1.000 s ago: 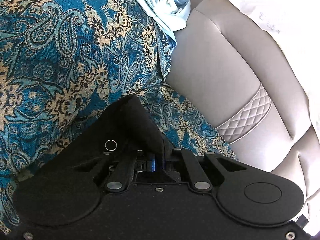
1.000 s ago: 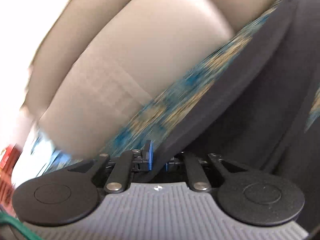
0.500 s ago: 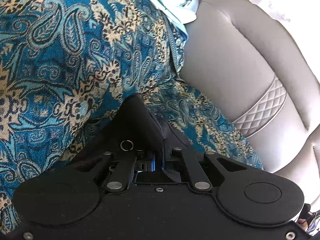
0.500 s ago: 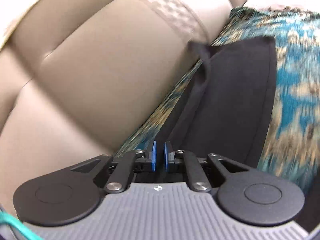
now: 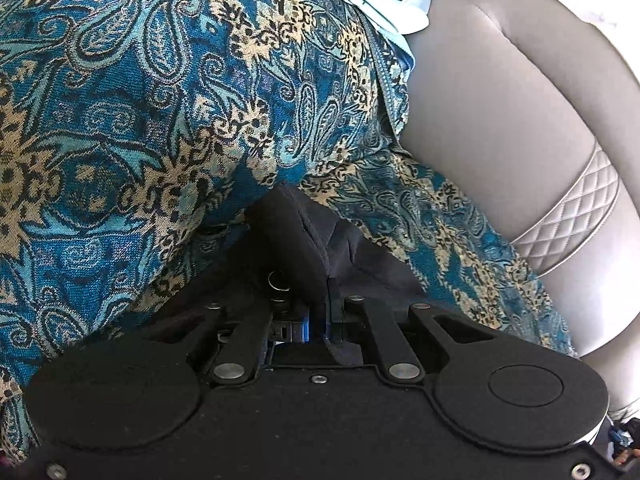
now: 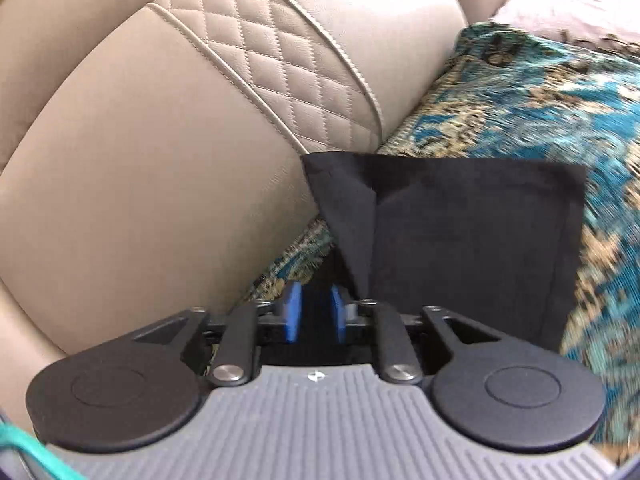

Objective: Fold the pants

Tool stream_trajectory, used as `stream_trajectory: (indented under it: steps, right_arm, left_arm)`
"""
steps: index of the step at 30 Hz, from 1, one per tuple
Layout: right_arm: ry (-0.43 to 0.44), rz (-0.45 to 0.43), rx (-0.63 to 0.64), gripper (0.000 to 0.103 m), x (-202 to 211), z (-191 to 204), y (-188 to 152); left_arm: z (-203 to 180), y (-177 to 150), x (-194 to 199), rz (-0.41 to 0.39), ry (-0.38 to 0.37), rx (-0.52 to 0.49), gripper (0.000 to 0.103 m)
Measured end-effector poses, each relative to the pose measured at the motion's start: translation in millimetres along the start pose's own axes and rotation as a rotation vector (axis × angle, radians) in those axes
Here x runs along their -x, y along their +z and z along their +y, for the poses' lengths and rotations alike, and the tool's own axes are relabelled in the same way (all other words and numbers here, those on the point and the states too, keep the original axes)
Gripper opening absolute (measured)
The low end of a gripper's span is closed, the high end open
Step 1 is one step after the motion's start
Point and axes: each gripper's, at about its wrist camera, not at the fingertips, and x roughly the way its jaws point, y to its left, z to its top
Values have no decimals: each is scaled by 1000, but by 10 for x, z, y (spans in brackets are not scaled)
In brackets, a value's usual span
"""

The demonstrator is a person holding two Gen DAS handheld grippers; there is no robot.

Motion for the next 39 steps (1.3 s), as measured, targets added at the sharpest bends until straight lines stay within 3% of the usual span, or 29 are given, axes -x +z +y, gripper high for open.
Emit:
stream_trajectory:
  steps: [3, 7, 11, 13, 16, 19, 23, 25, 27, 28, 30, 34, 39]
  right_arm:
    - [-7, -5, 65, 61, -91, 68, 95]
    - [-81, -16, 111, 61, -227, 144, 207]
    - [68, -107, 40, 61, 55, -15, 284]
    - [94, -144, 27, 61, 193, -131, 360]
    - [5, -161, 91, 63, 286, -187, 448]
    - [-78, -77, 225, 67, 149, -82, 391]
    - [-114, -27, 313, 74, -92, 121, 211]
    - [-155, -5, 305, 69, -229, 163, 179]
    - [-198, -29, 292, 6, -276, 177, 173]
    - [-218, -17, 259, 2, -294, 152, 207]
    - [-164, -50, 195, 2, -191, 53, 258]
    - [-157, -122, 163, 2, 223, -109, 353]
    - [-130, -138, 118, 3, 810, -390, 499]
  left_arm:
    - [-9, -14, -34, -2, 11, 8, 7]
    - [-45, -37, -67, -16, 27, -9, 7]
    - [-58, -25, -68, -11, 32, -19, 7]
    - [-48, -9, -63, -7, 27, -16, 7]
    - [-46, -11, -69, -8, 26, -18, 7]
    - [-40, -23, -89, -14, 23, -13, 7]
    - [-29, -10, -115, -12, 20, -19, 7]
    - [-22, -6, -122, -13, 18, -21, 7]
    - [-23, -4, -122, -14, 19, -20, 7]
    - [-27, -1, -120, -15, 20, -23, 7]
    - [-41, 4, -107, -18, 22, -29, 6]
    - [-66, 19, -40, -16, 3, -28, 6]
    - [-120, 30, 135, -23, -1, -44, 6]
